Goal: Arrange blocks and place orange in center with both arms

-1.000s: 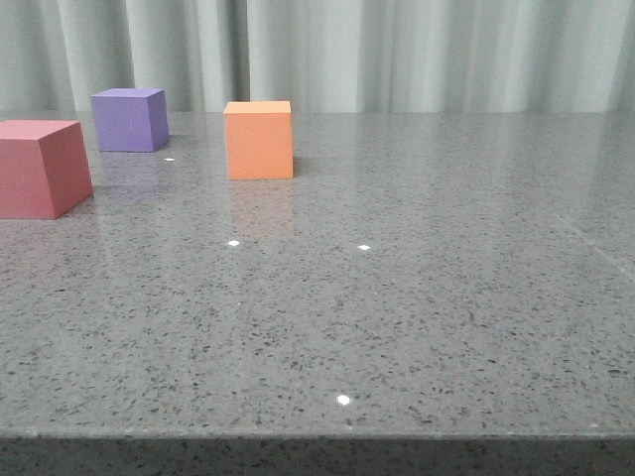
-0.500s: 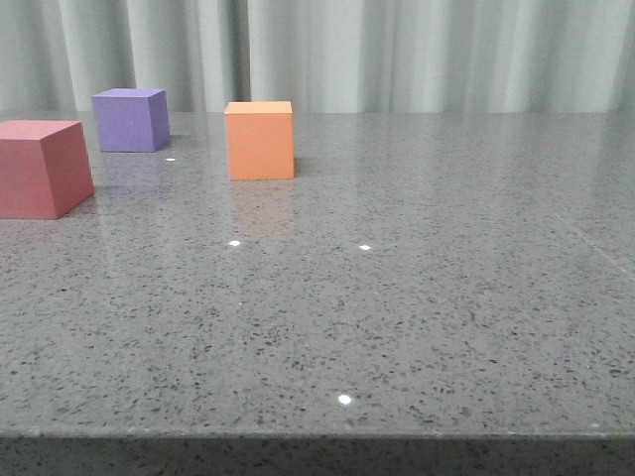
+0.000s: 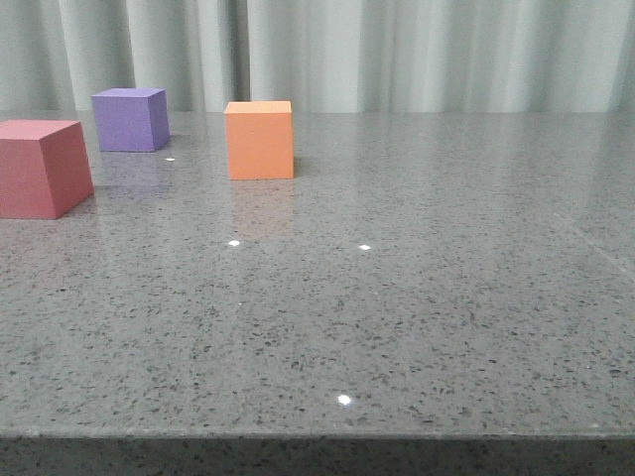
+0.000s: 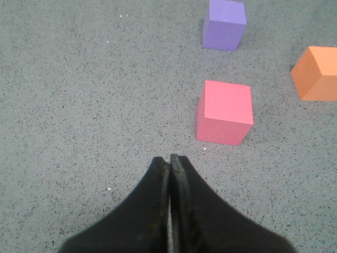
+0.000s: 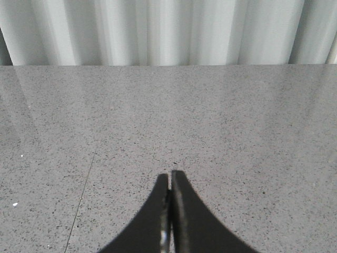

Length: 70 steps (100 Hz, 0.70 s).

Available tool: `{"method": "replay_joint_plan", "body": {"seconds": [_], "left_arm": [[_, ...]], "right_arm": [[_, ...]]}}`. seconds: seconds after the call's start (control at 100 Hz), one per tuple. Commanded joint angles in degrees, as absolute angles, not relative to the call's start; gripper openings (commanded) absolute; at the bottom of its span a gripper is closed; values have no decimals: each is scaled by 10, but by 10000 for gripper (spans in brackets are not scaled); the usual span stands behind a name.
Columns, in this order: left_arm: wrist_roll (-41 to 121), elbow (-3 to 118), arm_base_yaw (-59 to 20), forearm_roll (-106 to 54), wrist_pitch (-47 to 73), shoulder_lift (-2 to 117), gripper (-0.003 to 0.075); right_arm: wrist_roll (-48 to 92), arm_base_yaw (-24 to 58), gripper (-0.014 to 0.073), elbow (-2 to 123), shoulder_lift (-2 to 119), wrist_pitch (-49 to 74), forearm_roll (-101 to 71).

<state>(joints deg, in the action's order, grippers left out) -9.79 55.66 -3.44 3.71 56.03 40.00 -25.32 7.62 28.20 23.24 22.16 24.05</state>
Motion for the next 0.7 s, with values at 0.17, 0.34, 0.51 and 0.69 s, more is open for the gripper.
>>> {"method": "replay_joint_plan", "body": {"seconds": [0.17, 0.34, 0.51, 0.69], "left_arm": [[-101, 577, -38, 23, 529, 407, 291], [-101, 577, -38, 22, 529, 407, 713], [-101, 578, -38, -20, 519, 412, 633], [-101, 605, -57, -58, 510, 468, 627]], "right_arm": [[-250, 72, -68, 298, 235, 185, 256], [-250, 72, -68, 298, 235, 185, 256], [-250, 72, -68, 298, 235, 185, 256], [-250, 72, -68, 298, 235, 185, 256]]}}
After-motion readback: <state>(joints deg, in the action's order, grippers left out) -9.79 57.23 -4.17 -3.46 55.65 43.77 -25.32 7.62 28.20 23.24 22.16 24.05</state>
